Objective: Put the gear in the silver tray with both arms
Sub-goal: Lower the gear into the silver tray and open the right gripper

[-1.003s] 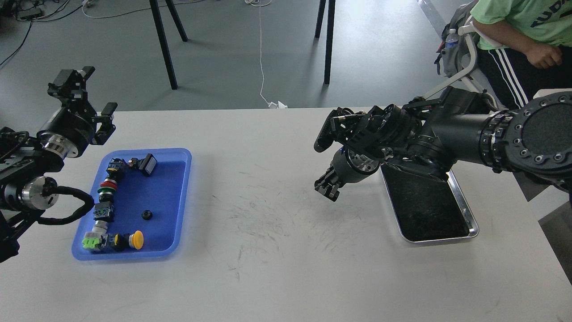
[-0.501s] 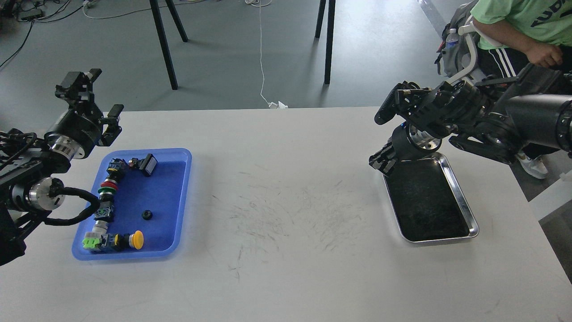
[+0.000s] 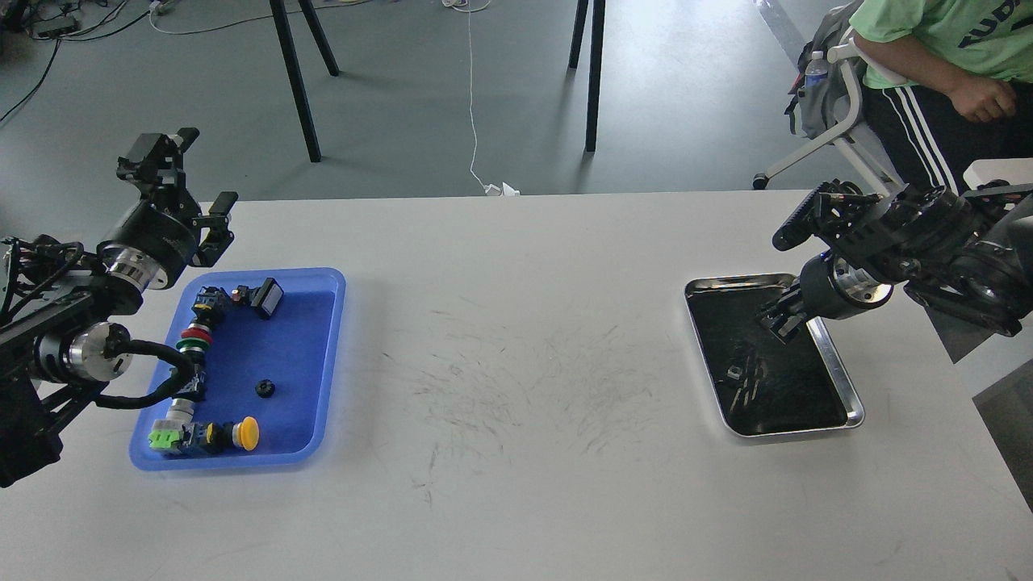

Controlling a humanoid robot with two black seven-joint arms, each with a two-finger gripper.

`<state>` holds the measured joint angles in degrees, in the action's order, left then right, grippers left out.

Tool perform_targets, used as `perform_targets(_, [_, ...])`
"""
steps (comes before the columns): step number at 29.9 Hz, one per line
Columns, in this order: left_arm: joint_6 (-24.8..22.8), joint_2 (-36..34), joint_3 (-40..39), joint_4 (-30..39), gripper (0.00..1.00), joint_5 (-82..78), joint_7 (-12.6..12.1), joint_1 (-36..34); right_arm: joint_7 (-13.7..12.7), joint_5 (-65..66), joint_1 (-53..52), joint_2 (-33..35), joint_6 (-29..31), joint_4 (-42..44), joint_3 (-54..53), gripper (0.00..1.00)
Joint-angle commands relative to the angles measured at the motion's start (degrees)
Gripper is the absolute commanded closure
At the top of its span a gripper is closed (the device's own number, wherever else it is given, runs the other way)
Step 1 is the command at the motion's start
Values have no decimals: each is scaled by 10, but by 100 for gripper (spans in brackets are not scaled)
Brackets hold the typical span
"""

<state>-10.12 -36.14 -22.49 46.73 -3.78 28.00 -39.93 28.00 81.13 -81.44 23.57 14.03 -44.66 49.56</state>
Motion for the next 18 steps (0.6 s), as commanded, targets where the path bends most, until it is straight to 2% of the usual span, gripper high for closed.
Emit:
perform_targets(1, [-1, -2, 0, 0, 2, 0, 0, 0, 0, 0, 5, -3, -1, 4, -1, 98])
perform_targets(5, [-2, -4, 1, 0, 2, 0, 0, 0, 0, 0, 13, -8, -1, 23, -3, 93])
perform_targets(7, [-2, -5, 1, 0, 2, 0, 0, 0, 0, -1, 16, -12, -1, 32, -3, 79])
perform_targets(9, [-2, -5, 1, 0, 2, 0, 0, 0, 0, -3, 17, -13, -1, 34, -5, 61])
perform_targets(12, [-2, -4, 1, 0, 2, 0, 0, 0, 0, -3, 18, -13, -1, 34, -9, 46])
perform_targets(18, [-4, -7, 1, 0, 2, 0, 0, 0, 0, -3, 16, -13, -1, 34, -10, 39])
